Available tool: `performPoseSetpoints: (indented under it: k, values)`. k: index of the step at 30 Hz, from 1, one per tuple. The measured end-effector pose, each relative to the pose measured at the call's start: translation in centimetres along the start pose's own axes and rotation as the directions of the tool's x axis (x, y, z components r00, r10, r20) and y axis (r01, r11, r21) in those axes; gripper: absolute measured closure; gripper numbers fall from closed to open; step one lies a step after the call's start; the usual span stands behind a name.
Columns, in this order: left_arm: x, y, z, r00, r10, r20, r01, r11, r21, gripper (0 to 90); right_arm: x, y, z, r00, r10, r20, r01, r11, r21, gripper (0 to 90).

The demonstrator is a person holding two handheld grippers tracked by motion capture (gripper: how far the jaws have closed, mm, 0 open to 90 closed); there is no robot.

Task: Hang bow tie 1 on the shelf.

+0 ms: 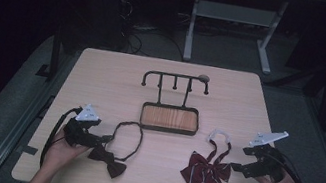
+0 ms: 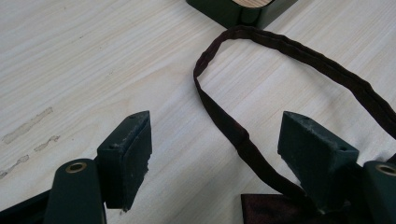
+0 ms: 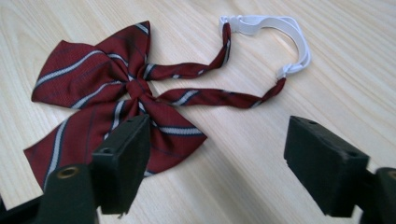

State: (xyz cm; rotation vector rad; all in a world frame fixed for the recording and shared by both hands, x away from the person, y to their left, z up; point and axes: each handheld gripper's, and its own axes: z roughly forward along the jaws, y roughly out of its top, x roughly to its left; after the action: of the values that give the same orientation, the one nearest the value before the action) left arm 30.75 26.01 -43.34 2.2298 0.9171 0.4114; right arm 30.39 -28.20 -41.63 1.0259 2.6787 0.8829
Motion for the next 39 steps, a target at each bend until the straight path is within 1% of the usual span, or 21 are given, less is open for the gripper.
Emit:
performPoseSetpoints:
  k: [2, 5, 7, 8, 10, 12, 17, 18, 19, 20, 22, 25, 26, 27, 28, 31, 32, 33, 39]
  values:
    - [0.0, 0.0, 0.0, 1.0000, 0.002, 0.001, -0.002, 1.0000, 0.002, 26.5, 0.0, 0.6, 0.1, 1.0000, -0.002, -0.009, 0.002, 1.000, 0.014, 21.2]
    - [0.0, 0.0, 0.0, 1.0000, 0.003, 0.001, -0.003, 1.0000, 0.001, 26.5, -0.1, 1.3, 0.2, 0.9998, -0.018, -0.010, 0.018, 0.999, 0.027, 21.2]
    - [0.0, 0.0, 0.0, 1.0000, 0.004, 0.002, -0.004, 1.0000, -0.003, 26.5, -0.1, 1.6, 0.3, 0.9998, -0.018, -0.011, 0.018, 0.999, 0.033, 21.1]
    - [-0.1, 0.0, 0.0, 1.0000, -0.002, 0.003, 0.002, 1.0000, -0.004, 26.5, -0.2, 1.7, 0.4, 0.9997, -0.018, -0.015, 0.018, 0.999, 0.035, 21.1]
    - [0.0, 0.0, -0.1, 1.0000, 0.000, 0.001, 0.000, 1.0000, -0.004, 26.5, -0.4, 2.2, 0.7, 0.9998, -0.016, -0.013, 0.017, 0.999, 0.052, 21.5]
    - [0.0, 0.0, 0.0, 1.0000, 0.005, 0.000, -0.005, 1.0000, -0.003, 26.5, -0.4, 2.5, 0.8, 0.9998, -0.009, -0.017, 0.010, 0.998, 0.056, 22.9]
    - [0.0, 0.0, 0.0, 1.0000, 0.005, 0.002, -0.005, 1.0000, -0.001, 26.5, -0.6, 3.6, 1.1, 0.9998, -0.014, -0.012, 0.015, 0.997, 0.080, 25.9]
    - [0.0, 0.0, 0.0, 1.0000, 0.002, 0.002, -0.002, 1.0000, -0.001, 26.5, -0.7, 3.8, 1.1, 0.9999, -0.010, -0.005, 0.011, 0.996, 0.086, 26.4]
    - [0.0, 0.0, 0.0, 1.0000, 0.002, 0.002, -0.002, 1.0000, -0.001, 26.5, -0.8, 4.1, 1.2, 0.9999, -0.016, -0.002, 0.016, 0.996, 0.089, 28.6]
    - [0.0, 0.0, 0.0, 1.0000, 0.001, 0.003, -0.001, 1.0000, -0.002, 26.5, -0.9, 4.3, 1.2, 0.9999, -0.011, -0.002, 0.011, 0.996, 0.091, 30.3]
    - [0.0, 0.0, 0.0, 1.0000, 0.003, 0.003, -0.003, 1.0000, -0.001, 26.5, -1.1, 4.6, 1.4, 0.9998, -0.016, 0.009, 0.015, 0.995, 0.097, 30.8]
    - [0.0, 0.0, 0.0, 1.0000, 0.003, 0.004, -0.003, 1.0000, -0.002, 26.6, -1.4, 5.0, 1.8, 1.0000, -0.001, 0.006, 0.000, 0.993, 0.115, 32.7]
    - [-0.1, 0.0, 0.0, 1.0000, -0.007, 0.006, 0.007, 1.0000, -0.003, 26.6, -1.6, 5.1, 2.0, 0.9999, -0.003, 0.011, 0.002, 0.993, 0.119, 33.3]
    - [-0.1, 0.0, 0.0, 1.0000, -0.007, 0.006, 0.007, 1.0000, -0.003, 26.6, -1.6, 5.1, 2.0, 0.9999, -0.003, 0.011, 0.002, 0.993, 0.119, 33.3]
    - [0.0, 0.0, 0.0, 1.0000, -0.006, 0.006, 0.006, 1.0000, 0.001, 26.6, -1.8, 5.4, 2.2, 0.9998, 0.012, 0.013, -0.014, 0.991, 0.132, 35.4]
    - [-0.1, 0.0, 0.0, 1.0000, -0.007, 0.006, 0.007, 1.0000, -0.001, 26.6, -2.1, 5.7, 2.5, 0.9996, 0.016, 0.022, -0.019, 0.990, 0.141, 36.2]
    - [-0.1, 0.0, 0.1, 1.0000, -0.006, 0.007, 0.006, 1.0000, -0.004, 26.6, -2.2, 5.9, 2.6, 0.9994, 0.028, 0.019, -0.030, 0.988, 0.150, 37.1]
    - [0.0, 0.0, 0.1, 1.0000, 0.001, 0.006, -0.001, 1.0000, -0.003, 26.6, -2.4, 6.0, 2.7, 0.9995, 0.027, 0.018, -0.030, 0.987, 0.155, 37.7]
    - [0.0, 0.0, 0.0, 1.0000, -0.006, 0.006, 0.006, 1.0000, -0.005, 26.6, -3.0, 6.8, 3.2, 0.9985, 0.049, 0.023, -0.053, 0.982, 0.181, 41.1]
